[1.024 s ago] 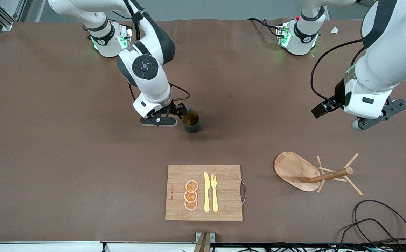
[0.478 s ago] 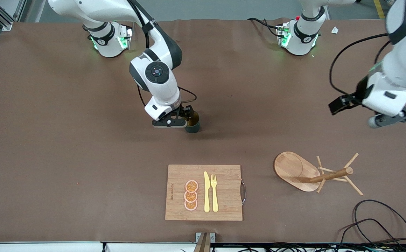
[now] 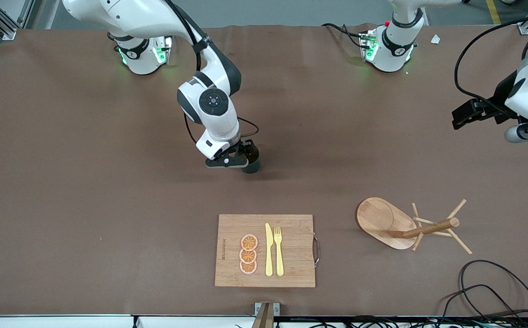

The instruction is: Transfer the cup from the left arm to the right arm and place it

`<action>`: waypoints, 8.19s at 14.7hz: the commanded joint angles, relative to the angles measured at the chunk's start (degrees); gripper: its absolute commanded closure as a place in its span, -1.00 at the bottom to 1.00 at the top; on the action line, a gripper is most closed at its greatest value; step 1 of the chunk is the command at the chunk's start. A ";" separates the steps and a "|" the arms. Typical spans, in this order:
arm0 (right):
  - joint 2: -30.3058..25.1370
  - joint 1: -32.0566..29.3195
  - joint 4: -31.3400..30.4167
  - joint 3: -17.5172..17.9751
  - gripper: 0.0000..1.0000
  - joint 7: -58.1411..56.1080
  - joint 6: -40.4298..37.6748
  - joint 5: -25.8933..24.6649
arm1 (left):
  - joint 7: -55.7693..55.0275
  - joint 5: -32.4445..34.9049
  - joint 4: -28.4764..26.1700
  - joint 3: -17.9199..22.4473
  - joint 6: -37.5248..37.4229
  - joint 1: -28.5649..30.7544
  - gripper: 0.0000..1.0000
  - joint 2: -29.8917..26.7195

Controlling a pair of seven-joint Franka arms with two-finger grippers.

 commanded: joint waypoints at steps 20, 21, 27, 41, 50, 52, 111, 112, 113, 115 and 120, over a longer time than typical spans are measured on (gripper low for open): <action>2.50 1.45 0.22 -0.60 0.59 7.38 3.52 -0.55 | 4.52 -1.46 -7.10 -0.23 2.24 1.71 -1.00 -6.53; 2.67 1.45 0.48 -0.60 0.68 7.39 3.52 -0.55 | 4.52 -1.46 -7.10 -0.23 2.07 1.89 -1.00 -6.62; 2.85 0.84 1.10 -0.60 0.99 6.17 2.82 -0.64 | 4.61 -1.37 -6.75 0.12 1.80 1.98 -1.00 -6.53; -6.72 -14.89 -5.74 -0.60 0.99 -41.11 -7.38 -0.64 | 4.70 -0.58 -5.43 0.29 1.01 2.24 -1.00 -6.97; -13.94 -30.97 -15.85 -0.69 0.99 -75.02 -4.15 -0.64 | 5.40 -0.41 -4.91 0.21 0.83 3.12 -1.00 -7.06; -13.68 -35.44 -17.36 -0.69 0.99 -83.19 -0.63 -0.73 | 5.31 -0.50 -4.91 0.29 0.22 3.12 -1.00 -7.15; -18.77 -48.12 22.98 -0.51 -1.00 -63.54 -50.97 3.05 | 5.66 -0.76 -4.29 -0.49 -3.28 3.03 -1.00 -7.41; -18.86 -48.21 23.07 -0.51 -1.00 -63.54 -50.97 2.36 | 5.66 -0.50 -4.64 -0.84 -3.99 2.77 -1.00 -7.93; -18.86 -48.21 22.98 -0.42 -1.00 -63.54 -50.97 2.26 | 5.66 -0.50 -4.64 -1.80 -3.91 2.85 -1.00 -8.11; -19.21 -48.65 23.07 -0.60 -1.00 -62.58 -52.20 3.04 | 5.66 -0.58 -4.99 -2.17 -3.74 2.86 -1.00 -8.12; -19.92 -48.39 25.87 -0.07 -1.00 -49.92 -48.44 3.31 | 7.50 -1.55 -5.34 -2.26 -0.66 3.21 -1.00 -8.38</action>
